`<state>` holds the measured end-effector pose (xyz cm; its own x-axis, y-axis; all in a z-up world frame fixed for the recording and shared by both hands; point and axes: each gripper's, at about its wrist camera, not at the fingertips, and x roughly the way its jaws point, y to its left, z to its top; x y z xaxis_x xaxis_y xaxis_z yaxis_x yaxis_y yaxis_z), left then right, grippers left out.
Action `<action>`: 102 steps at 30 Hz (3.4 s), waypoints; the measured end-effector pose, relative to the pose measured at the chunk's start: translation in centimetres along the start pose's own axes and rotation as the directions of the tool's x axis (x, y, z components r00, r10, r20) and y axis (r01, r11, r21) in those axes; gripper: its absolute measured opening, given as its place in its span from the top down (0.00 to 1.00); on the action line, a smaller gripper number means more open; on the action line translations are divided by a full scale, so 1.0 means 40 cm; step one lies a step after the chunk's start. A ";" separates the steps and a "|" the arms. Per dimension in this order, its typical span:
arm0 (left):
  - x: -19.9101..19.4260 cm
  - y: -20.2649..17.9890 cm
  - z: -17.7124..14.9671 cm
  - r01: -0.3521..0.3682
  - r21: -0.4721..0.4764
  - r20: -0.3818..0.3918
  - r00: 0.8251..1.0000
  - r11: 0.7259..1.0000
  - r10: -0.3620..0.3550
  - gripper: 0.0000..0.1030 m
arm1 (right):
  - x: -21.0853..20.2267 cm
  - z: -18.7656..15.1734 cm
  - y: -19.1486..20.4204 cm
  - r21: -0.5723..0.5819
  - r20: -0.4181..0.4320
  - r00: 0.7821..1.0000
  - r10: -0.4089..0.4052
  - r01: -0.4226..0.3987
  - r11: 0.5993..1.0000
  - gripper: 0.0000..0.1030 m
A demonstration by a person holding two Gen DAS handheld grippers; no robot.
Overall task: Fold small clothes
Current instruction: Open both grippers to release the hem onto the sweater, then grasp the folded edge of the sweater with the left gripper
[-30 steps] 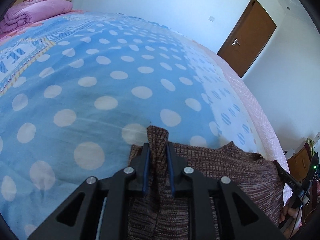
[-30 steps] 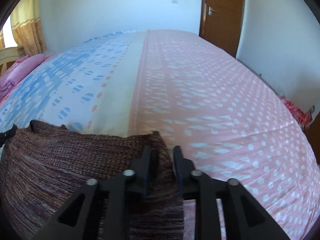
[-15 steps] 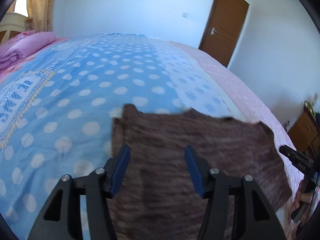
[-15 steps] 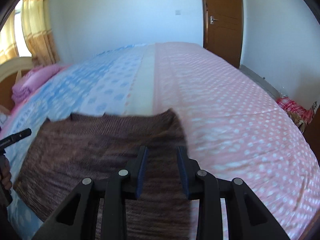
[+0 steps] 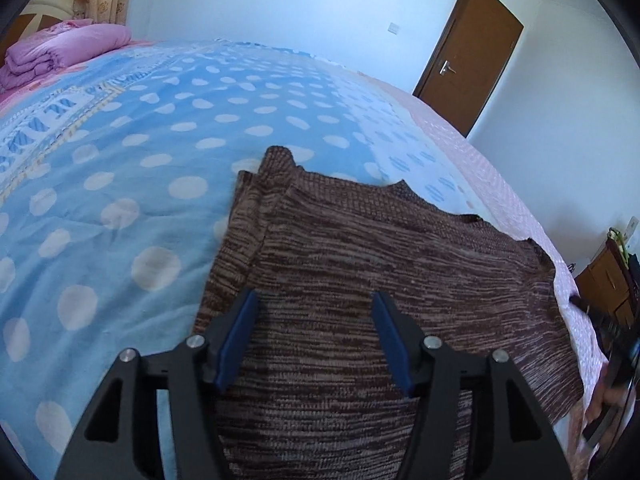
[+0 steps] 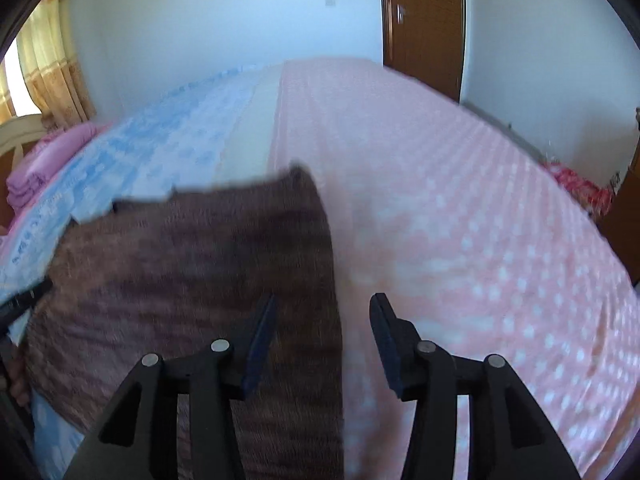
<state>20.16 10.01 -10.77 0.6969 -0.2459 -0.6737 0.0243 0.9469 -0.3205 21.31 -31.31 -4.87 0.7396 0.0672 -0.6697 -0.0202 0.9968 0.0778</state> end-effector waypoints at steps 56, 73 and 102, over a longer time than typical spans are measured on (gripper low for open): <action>0.016 -0.054 -0.006 -0.070 0.098 -0.016 0.997 0.993 0.072 0.16 | -0.055 -0.095 0.242 0.009 -0.014 0.991 0.135 -0.135 0.991 0.74; -0.083 -0.203 -0.103 -0.247 0.255 0.030 0.968 0.935 0.247 0.16 | -0.018 -0.230 0.350 -0.003 -0.036 0.991 0.130 -0.130 0.992 0.74; -0.149 -0.061 -0.185 -0.361 0.095 -0.031 0.930 0.928 0.365 0.00 | -0.027 -0.241 0.309 0.076 -0.004 0.976 0.218 -0.217 0.973 0.73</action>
<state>10.65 7.64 -10.89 0.6350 0.1107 -0.7645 -0.1612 0.9869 0.0090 13.78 -18.62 -10.29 0.7151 0.2827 -0.6393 -0.1286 0.9522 0.2772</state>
